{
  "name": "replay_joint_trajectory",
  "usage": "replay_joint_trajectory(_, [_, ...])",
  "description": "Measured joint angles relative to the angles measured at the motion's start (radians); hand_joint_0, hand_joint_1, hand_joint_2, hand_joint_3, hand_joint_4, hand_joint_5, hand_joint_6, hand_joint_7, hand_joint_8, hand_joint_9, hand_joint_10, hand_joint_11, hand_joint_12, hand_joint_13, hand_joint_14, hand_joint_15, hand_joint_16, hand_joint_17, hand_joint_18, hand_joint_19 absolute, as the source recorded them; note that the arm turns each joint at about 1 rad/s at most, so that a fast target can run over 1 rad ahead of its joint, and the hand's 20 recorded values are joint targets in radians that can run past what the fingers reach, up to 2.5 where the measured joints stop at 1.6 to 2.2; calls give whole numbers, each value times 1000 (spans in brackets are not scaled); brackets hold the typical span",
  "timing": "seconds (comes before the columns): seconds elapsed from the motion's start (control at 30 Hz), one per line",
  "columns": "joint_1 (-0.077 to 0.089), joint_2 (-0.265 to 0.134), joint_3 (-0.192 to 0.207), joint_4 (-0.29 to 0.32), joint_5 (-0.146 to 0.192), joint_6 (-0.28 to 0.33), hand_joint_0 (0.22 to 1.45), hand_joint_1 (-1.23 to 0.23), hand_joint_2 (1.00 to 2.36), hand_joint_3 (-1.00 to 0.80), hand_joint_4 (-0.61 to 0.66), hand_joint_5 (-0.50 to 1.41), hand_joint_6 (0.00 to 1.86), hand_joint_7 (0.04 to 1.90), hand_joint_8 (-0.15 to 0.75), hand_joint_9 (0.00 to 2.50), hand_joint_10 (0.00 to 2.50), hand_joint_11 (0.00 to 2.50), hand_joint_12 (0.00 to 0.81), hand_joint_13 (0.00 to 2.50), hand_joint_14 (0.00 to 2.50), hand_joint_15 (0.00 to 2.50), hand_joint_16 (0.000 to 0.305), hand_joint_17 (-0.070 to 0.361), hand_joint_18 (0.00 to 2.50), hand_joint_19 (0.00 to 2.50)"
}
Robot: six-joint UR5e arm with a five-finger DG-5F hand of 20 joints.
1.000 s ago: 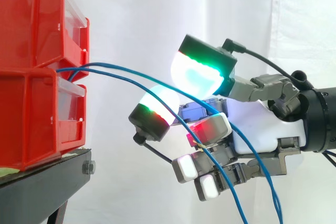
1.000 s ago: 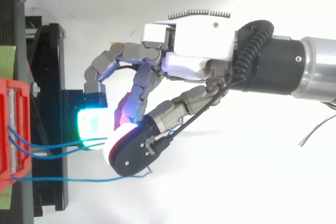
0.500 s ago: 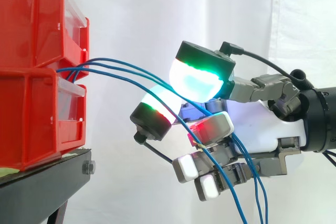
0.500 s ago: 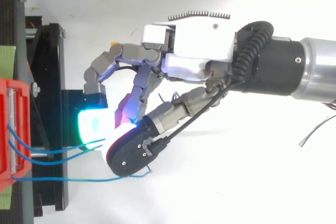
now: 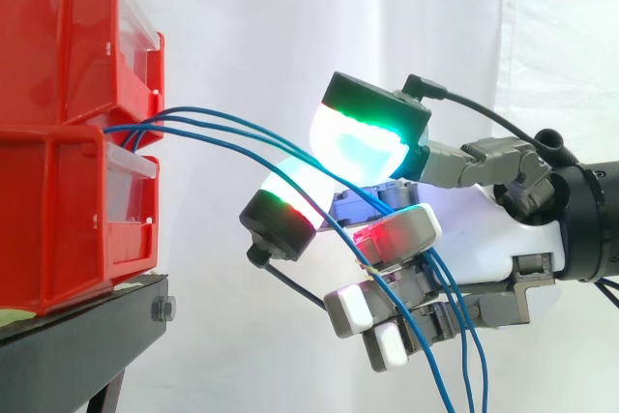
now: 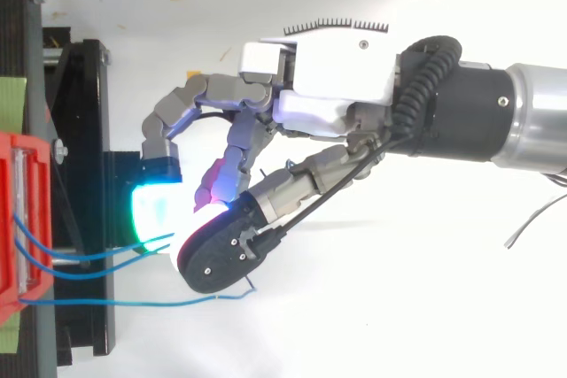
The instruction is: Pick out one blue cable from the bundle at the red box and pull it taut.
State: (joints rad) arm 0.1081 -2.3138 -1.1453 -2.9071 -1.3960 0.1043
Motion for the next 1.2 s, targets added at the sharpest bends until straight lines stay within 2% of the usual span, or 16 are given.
replay_joint_trajectory(0.13, [0,0,0,-1,0,0,563,-705,1014,-251,-19,-99,956,967,306,1410,36,1043,370,1082,22,605,53,118,950,676])
replay_joint_trajectory(0.2, [-1,0,0,-1,0,0,554,-634,1012,-223,-10,-93,951,948,333,1416,34,1012,394,1103,20,587,58,131,987,648])
replay_joint_trajectory(0.6, [-1,0,0,2,0,0,555,-597,1009,-194,-18,-86,941,968,344,1434,34,1003,413,1120,19,572,62,139,1012,646])
replay_joint_trajectory(0.7, [-1,0,0,3,0,0,558,-549,1008,-187,-9,-86,939,961,351,1436,30,989,416,1121,21,576,63,142,1020,643])
replay_joint_trajectory(1.1, [-1,0,0,5,-1,0,561,-541,1011,-204,27,-90,932,976,355,1453,33,1002,409,1130,20,568,61,138,1039,634])
replay_joint_trajectory(1.2, [-1,0,0,5,-1,0,566,-677,1015,-129,17,-78,923,1066,359,1522,35,1052,401,1177,20,565,59,133,1098,591])
